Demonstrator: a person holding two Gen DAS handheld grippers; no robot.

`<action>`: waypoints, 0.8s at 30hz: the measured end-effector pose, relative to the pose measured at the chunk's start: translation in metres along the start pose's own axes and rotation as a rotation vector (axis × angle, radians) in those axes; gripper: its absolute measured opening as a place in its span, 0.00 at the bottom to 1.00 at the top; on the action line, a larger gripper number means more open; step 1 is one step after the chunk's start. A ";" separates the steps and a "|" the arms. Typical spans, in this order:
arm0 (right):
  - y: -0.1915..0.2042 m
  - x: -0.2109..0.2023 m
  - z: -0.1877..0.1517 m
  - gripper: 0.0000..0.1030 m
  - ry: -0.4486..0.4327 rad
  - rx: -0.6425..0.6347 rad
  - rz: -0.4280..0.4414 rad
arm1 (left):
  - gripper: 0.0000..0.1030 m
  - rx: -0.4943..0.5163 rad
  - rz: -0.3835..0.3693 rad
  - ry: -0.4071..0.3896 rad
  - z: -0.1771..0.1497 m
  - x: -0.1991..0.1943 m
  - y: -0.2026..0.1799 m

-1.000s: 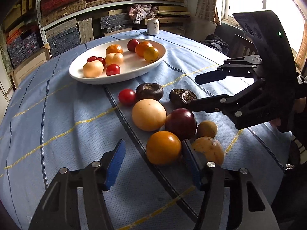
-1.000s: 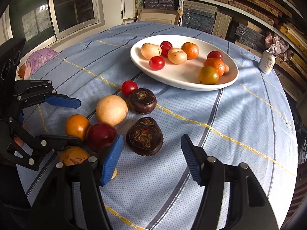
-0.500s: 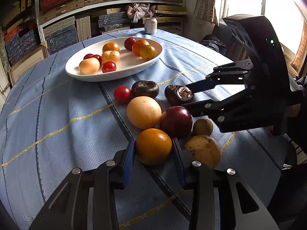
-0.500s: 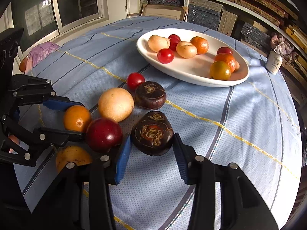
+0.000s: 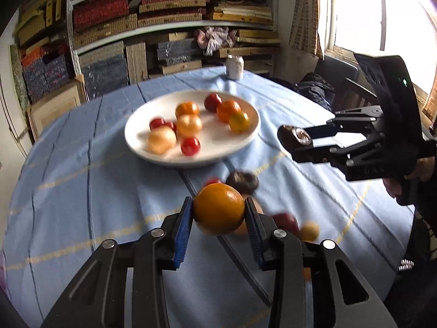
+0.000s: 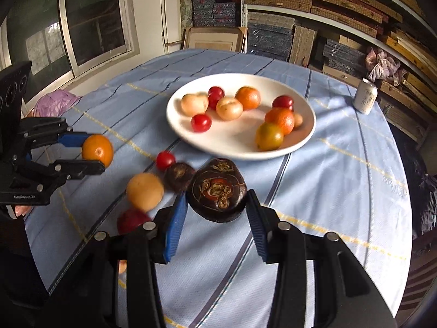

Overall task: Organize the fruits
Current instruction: 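Release the orange on the plate with the left tool while the right tool releases the brown fruit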

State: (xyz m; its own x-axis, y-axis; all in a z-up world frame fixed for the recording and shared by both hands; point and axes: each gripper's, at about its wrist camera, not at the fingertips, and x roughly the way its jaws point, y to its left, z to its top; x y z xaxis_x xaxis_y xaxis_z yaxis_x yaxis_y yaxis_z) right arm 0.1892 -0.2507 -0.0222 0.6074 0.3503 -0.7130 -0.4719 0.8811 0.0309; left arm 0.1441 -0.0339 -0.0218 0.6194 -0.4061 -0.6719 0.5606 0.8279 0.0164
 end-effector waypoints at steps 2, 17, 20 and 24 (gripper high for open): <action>-0.007 0.002 0.018 0.42 -0.005 0.002 -0.011 | 0.37 -0.014 0.005 -0.016 0.024 0.008 0.009; -0.046 0.096 0.127 0.43 0.039 -0.020 -0.066 | 0.37 -0.177 0.017 0.027 0.141 0.132 0.091; -0.046 0.103 0.125 0.50 0.044 -0.042 -0.083 | 0.52 -0.218 0.030 0.042 0.143 0.148 0.102; -0.048 0.094 0.116 0.53 0.024 -0.035 -0.082 | 0.70 -0.221 0.050 0.032 0.140 0.141 0.103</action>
State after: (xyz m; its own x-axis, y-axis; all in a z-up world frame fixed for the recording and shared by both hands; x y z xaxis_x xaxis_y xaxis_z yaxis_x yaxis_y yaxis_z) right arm 0.3435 -0.2235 -0.0093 0.6292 0.2696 -0.7290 -0.4438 0.8946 -0.0522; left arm 0.3662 -0.0603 -0.0117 0.6238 -0.3526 -0.6975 0.3931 0.9129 -0.1100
